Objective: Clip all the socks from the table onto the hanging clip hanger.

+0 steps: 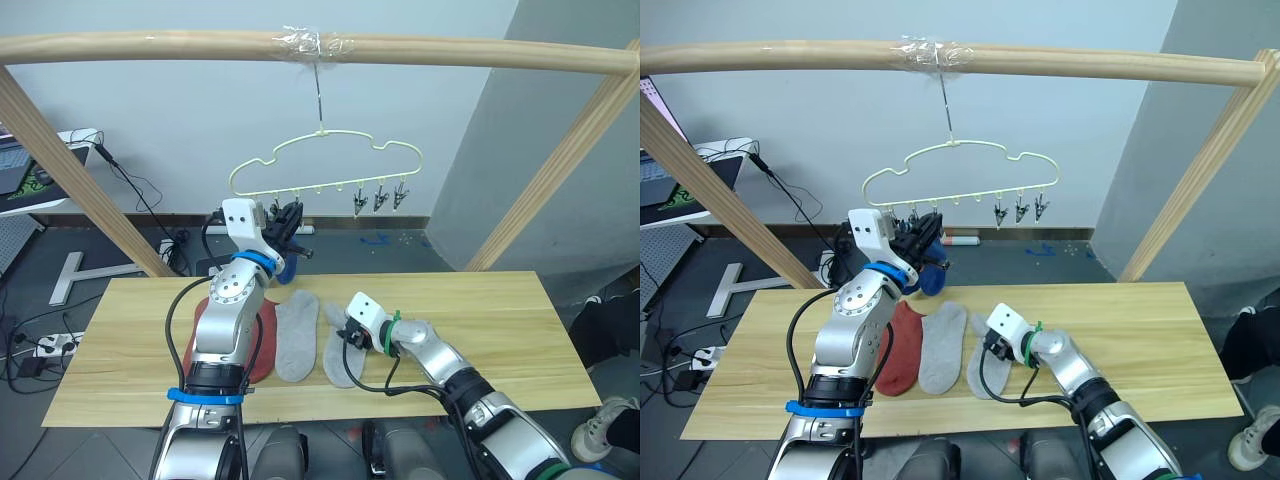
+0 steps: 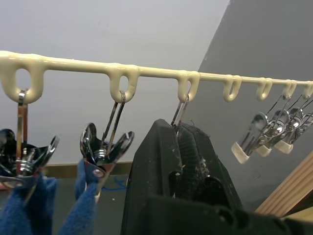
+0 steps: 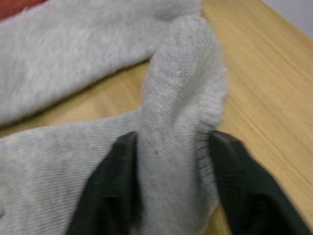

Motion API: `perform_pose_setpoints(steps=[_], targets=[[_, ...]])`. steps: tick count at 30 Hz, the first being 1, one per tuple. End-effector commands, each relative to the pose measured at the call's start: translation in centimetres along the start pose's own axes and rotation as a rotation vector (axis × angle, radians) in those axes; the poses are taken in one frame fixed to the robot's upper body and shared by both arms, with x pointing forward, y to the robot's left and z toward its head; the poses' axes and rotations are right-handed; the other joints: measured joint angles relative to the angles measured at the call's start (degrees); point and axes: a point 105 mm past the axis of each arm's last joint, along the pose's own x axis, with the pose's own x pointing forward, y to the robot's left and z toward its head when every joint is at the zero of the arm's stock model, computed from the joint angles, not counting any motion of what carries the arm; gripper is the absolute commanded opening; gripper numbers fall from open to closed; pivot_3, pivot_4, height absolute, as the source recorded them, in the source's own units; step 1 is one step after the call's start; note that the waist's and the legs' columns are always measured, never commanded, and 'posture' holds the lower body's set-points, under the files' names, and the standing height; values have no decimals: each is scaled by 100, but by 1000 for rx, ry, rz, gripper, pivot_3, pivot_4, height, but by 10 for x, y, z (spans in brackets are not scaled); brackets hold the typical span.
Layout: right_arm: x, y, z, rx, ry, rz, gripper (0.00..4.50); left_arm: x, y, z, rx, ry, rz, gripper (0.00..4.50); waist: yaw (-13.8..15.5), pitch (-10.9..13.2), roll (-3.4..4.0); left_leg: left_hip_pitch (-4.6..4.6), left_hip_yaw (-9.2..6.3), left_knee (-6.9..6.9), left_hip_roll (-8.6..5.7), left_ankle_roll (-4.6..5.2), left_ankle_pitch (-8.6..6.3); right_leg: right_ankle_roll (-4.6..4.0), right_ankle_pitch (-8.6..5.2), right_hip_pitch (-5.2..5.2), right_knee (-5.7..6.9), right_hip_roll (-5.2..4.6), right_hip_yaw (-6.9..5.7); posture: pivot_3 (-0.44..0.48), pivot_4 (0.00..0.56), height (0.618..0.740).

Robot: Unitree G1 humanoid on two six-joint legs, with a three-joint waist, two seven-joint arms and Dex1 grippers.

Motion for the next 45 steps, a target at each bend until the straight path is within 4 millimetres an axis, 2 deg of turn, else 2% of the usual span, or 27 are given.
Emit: perform_pose_setpoints(steps=[1,3,7,9,11,14,17,21,26,31,41,45], targets=[[-11,-4,-23,5,59,-22,641,1,0,6,11,-19,-8,0,2,0,-1,0,0,1,0,0,0,0,0,0,0,0,0,34,169,740],[-18,-14,-17,-1,18,-52,7,1,-1,6,0,-17,-18,0,6,0,-1,0,-1,3,0,0,0,0,0,2,0,0,0,31,168,740],[-28,-23,-3,-20,-48,-80,7,2,-2,7,-33,-15,-34,0,5,0,-1,-1,2,5,0,0,0,4,-2,2,-1,0,1,31,168,740],[-38,-33,8,-143,-67,-125,7,3,-1,5,-167,3,-18,0,-2,0,0,-2,1,4,1,0,0,3,-2,1,-3,1,1,25,166,740],[-46,-42,23,-189,-122,-182,7,3,-6,3,-327,32,-40,0,-8,0,0,-6,0,3,2,0,0,10,-5,-1,-2,1,1,25,166,740],[-55,-48,49,-241,-207,-247,7,-2,-21,1,-426,72,-119,0,-24,0,-1,-5,1,2,2,0,0,24,-14,-1,-2,2,2,23,162,740],[-60,-54,64,-259,-239,-298,7,-5,-24,1,-447,86,-133,0,-16,0,-1,-4,-5,0,3,-2,1,24,-14,-1,-1,3,-1,16,158,740],[-65,-58,94,-266,-321,-344,7,-6,-28,0,-447,94,-139,0,-11,0,-1,-4,-4,2,1,-3,1,23,-13,-1,-1,2,2,16,158,740],[-66,-59,113,-286,-359,-358,7,-4,-29,2,-453,91,-149,0,-4,-1,-1,-4,-4,5,0,-4,2,22,-13,-1,-2,2,1,11,153,740],[-64,-55,119,-283,-361,-332,7,-4,-30,2,-452,90,-152,0,0,-1,-1,-5,-3,3,0,-3,1,16,-10,-1,-4,1,1,7,152,740],[-60,-50,110,-265,-332,-298,7,-2,-30,5,-453,81,-154,0,-3,0,-1,-6,-3,3,0,-3,1,1,0,-1,-5,1,1,5,155,740],[-60,-52,119,-265,-355,-305,7,-2,-31,5,-455,81,-158,0,-5,0,-1,-6,-3,3,0,-3,1,0,0,-1,-5,1,1,5,155,740]])
